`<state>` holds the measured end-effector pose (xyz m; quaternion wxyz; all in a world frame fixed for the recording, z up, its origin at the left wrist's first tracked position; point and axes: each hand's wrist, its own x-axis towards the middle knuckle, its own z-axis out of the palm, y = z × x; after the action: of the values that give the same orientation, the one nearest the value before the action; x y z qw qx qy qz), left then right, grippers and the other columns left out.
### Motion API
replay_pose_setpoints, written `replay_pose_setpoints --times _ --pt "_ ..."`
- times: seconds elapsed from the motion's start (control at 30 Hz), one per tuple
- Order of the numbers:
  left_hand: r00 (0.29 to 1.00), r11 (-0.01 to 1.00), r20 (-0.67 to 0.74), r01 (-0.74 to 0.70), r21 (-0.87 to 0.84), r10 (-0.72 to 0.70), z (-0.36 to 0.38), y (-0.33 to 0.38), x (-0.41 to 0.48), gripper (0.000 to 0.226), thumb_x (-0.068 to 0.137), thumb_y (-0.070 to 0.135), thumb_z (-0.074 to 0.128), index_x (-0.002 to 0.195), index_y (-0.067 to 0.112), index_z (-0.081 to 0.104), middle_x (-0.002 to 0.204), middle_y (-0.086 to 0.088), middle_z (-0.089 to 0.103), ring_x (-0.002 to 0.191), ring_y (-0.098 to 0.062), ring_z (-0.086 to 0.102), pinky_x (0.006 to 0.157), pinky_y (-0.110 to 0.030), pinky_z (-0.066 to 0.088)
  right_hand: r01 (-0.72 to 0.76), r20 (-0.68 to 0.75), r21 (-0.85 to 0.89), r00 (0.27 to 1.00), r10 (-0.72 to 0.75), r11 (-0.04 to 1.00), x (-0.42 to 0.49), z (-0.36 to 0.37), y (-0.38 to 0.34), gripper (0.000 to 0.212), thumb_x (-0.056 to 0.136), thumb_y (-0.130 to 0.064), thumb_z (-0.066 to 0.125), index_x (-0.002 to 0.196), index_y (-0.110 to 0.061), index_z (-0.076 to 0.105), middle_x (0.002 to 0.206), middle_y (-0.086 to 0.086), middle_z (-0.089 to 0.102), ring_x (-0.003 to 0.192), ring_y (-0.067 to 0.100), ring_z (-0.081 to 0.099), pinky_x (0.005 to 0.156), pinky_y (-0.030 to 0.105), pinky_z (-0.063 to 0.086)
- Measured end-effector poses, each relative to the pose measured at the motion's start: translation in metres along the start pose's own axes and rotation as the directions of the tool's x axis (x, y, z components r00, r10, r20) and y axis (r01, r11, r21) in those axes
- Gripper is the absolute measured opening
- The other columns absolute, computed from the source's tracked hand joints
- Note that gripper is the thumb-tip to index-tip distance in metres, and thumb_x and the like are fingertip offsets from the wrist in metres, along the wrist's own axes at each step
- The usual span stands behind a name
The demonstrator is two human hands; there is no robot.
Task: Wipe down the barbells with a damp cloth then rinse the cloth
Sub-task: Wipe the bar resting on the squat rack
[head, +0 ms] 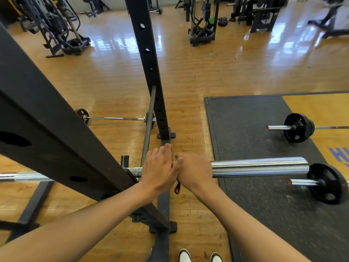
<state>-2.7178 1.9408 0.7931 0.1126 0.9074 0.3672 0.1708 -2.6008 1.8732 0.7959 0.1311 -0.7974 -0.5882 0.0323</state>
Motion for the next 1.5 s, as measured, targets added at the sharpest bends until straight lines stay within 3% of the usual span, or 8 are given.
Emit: replay_pose_setpoints --times 0.2,0.4,0.57,0.77,0.9,1.13,1.23,1.5 --pt "1.000 0.983 0.001 -0.016 0.183 0.016 0.001 0.000 -0.003 0.079 0.097 0.069 -0.002 0.109 0.015 0.055 0.087 0.002 0.050 0.077 -0.018 0.043 0.075 -0.038 0.035 0.287 -0.258 -0.094 0.918 -0.302 0.953 -0.053 0.012 0.071 0.039 0.104 -0.039 0.048 0.135 -0.018 0.060 0.130 0.000 0.065 0.119 0.019 0.060 0.105 0.037 0.042" --pt "1.000 0.977 0.008 -0.010 0.215 0.008 0.003 0.001 0.000 0.078 0.097 0.068 -0.006 0.101 0.018 0.054 0.087 0.003 0.050 0.078 -0.018 0.044 0.076 -0.039 0.041 -0.046 -0.402 -0.028 0.915 0.031 0.999 -0.071 -0.015 0.157 0.035 0.101 -0.035 0.042 0.106 -0.017 0.071 0.097 0.000 0.071 0.091 0.023 0.065 0.089 0.040 0.043" --pt "1.000 0.980 -0.001 -0.001 0.201 0.002 0.007 0.000 0.000 0.078 0.098 0.068 -0.004 0.102 0.017 0.056 0.088 0.002 0.052 0.079 -0.019 0.045 0.076 -0.040 0.042 -0.310 -0.345 0.029 0.889 0.301 0.950 -0.040 -0.012 0.096 0.040 0.097 -0.034 0.034 0.067 -0.022 0.057 0.060 -0.007 0.052 0.055 0.014 0.048 0.070 0.035 0.045" --pt "1.000 0.972 0.026 -0.016 0.234 0.010 0.005 0.000 0.002 0.078 0.099 0.067 -0.004 0.104 0.018 0.057 0.089 0.001 0.055 0.080 -0.021 0.048 0.075 -0.041 0.041 -0.004 -0.330 0.076 0.944 0.029 0.997 -0.040 0.018 0.026 0.028 0.105 -0.033 0.044 0.115 -0.021 0.067 0.105 -0.004 0.069 0.096 0.014 0.063 0.092 0.032 0.045" --pt "0.999 0.962 0.031 -0.024 0.271 0.016 0.006 -0.001 0.001 0.073 0.101 0.063 0.000 0.103 0.018 0.057 0.091 0.000 0.057 0.079 -0.021 0.048 0.074 -0.040 0.039 0.307 -0.316 -0.152 0.886 -0.340 0.940 -0.071 0.041 0.067 0.061 0.099 -0.012 0.047 0.158 -0.019 0.033 0.156 0.008 0.045 0.146 0.028 0.040 0.120 0.046 0.029" --pt "0.999 0.976 0.045 -0.012 0.218 0.002 0.006 0.001 0.001 0.079 0.099 0.065 -0.006 0.105 0.017 0.056 0.093 0.001 0.051 0.081 -0.019 0.041 0.076 -0.038 0.040 -0.218 -0.282 0.008 0.936 0.212 0.976 -0.024 -0.010 0.041 0.033 0.099 -0.036 0.041 0.076 -0.024 0.061 0.068 -0.007 0.060 0.063 0.015 0.058 0.073 0.035 0.045" --pt "0.996 0.996 0.078 0.024 0.088 -0.031 0.003 -0.001 0.001 0.087 0.093 0.072 -0.011 0.116 0.016 0.051 0.105 0.001 0.053 0.092 -0.020 0.046 0.086 -0.038 0.039 -0.034 -0.048 0.001 0.998 0.034 0.999 -0.006 -0.004 0.002 0.023 0.098 -0.034 0.047 0.084 -0.022 0.061 0.075 -0.006 0.063 0.069 0.018 0.064 0.069 0.034 0.049" --pt "0.982 0.991 0.157 0.088 0.098 -0.103 -0.003 0.002 -0.001 0.071 0.093 0.069 0.007 0.124 0.019 0.047 0.112 0.002 0.053 0.102 -0.020 0.048 0.095 -0.039 0.039 0.338 -0.155 -0.009 0.929 -0.335 0.941 -0.018 0.022 0.017 0.027 0.096 -0.031 0.051 0.118 -0.024 0.065 0.104 -0.005 0.069 0.096 0.015 0.064 0.087 0.032 0.051"
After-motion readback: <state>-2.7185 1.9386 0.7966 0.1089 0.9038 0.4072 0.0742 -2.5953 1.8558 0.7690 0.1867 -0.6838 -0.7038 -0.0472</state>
